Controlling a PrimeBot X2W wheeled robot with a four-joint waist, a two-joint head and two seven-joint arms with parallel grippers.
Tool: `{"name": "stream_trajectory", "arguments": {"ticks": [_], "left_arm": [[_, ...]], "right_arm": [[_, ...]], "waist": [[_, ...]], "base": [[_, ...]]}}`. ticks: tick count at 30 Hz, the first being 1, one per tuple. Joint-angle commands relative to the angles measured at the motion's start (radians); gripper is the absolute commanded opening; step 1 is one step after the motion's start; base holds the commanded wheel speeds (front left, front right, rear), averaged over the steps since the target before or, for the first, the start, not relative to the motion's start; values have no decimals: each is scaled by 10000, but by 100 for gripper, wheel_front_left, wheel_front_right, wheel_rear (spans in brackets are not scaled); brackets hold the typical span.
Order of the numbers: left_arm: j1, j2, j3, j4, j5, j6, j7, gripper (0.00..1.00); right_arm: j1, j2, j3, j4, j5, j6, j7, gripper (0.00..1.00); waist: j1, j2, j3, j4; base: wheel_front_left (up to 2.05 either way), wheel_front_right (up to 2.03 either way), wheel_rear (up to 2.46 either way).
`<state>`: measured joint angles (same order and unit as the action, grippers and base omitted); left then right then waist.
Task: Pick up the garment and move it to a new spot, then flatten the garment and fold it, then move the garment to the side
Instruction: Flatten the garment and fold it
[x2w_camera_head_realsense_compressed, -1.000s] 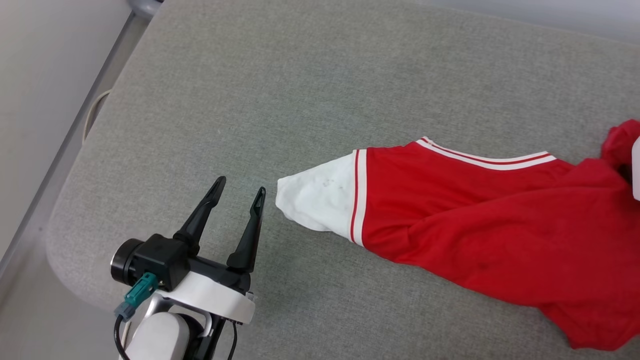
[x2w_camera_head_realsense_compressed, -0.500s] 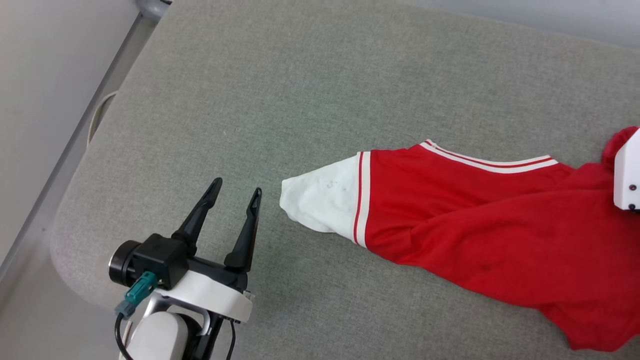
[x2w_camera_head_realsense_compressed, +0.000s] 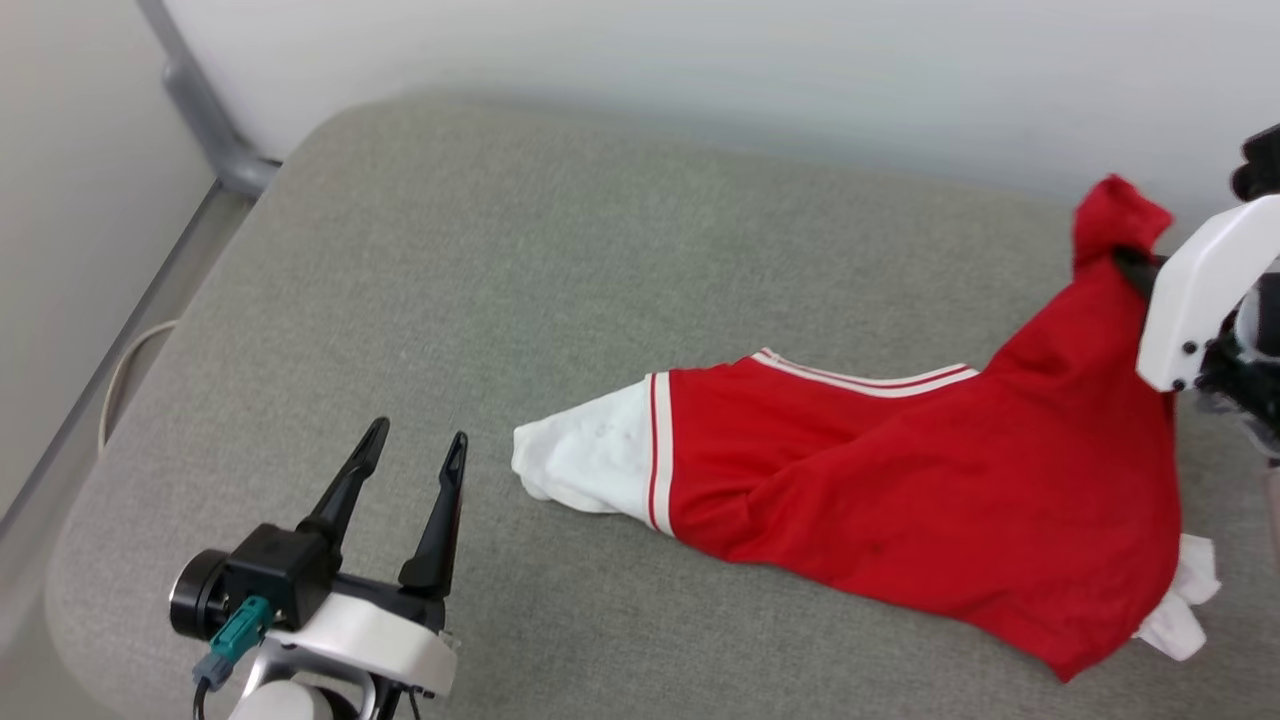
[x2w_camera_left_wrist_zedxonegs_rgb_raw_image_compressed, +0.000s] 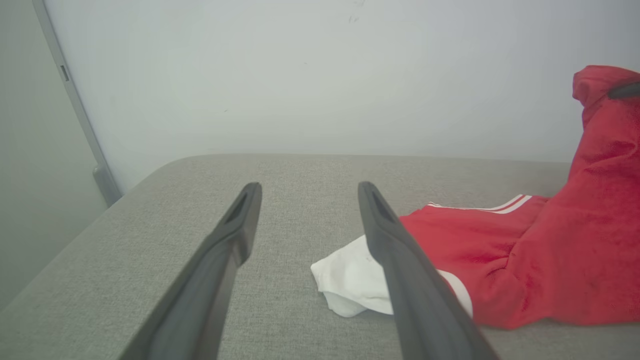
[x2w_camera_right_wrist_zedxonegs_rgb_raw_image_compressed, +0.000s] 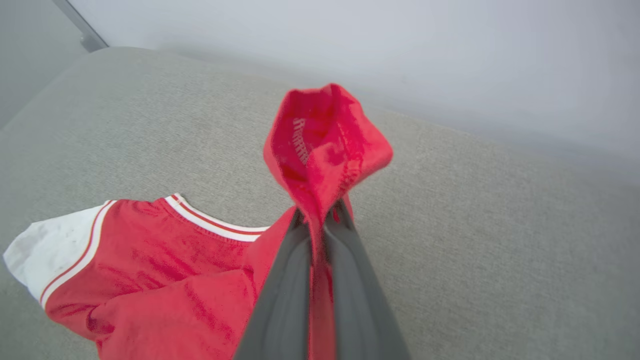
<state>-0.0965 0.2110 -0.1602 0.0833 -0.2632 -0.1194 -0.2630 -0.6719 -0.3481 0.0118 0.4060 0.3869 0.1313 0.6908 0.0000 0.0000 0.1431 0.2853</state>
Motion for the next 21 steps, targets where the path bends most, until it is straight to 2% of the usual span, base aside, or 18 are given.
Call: {"name": "stream_trajectory", "arguments": {"ticks": [1,2,7,13,17,19,21], "left_arm": [[297,60,105,-21,57,-12,-25,100],[297,60,105,-21,57,-12,-25,100],[735,134,302,-104,99,-15,-26,100],[1109,202,431,-204,109,7,-26,100],[1234,205,384,-158,131,18,-26,100],[1256,214,333,-123,137,15,-26,100],[1250,177,303,-161,97,45,-26,100]], "right_arm": [[428,161,180,-684,438,-11,108,0],[428,161,180,-684,438,-11,108,0],[1570,472,798,-2584,1181,-11,536,0],[3462,921,2419,-4156,1887,-9,1380,0],[4476,1059,3567,-4303,2012,-9,1374,0],[4756,905,4184,-4104,1601,-11,1109,0],[5071,1105,4615,-3741,1598,-9,849,0]], "waist": [[0,0,-728,-511],[0,0,-728,-511],[0,0,-1203,-649],[0,0,-1500,-661],[0,0,-1564,-613],[0,0,-1581,-579],[0,0,-1592,-558]], "base": [[0,0,0],[0,0,0],[0,0,0],[0,0,0],[0,0,0],[0,0,0],[0,0,0]]}}
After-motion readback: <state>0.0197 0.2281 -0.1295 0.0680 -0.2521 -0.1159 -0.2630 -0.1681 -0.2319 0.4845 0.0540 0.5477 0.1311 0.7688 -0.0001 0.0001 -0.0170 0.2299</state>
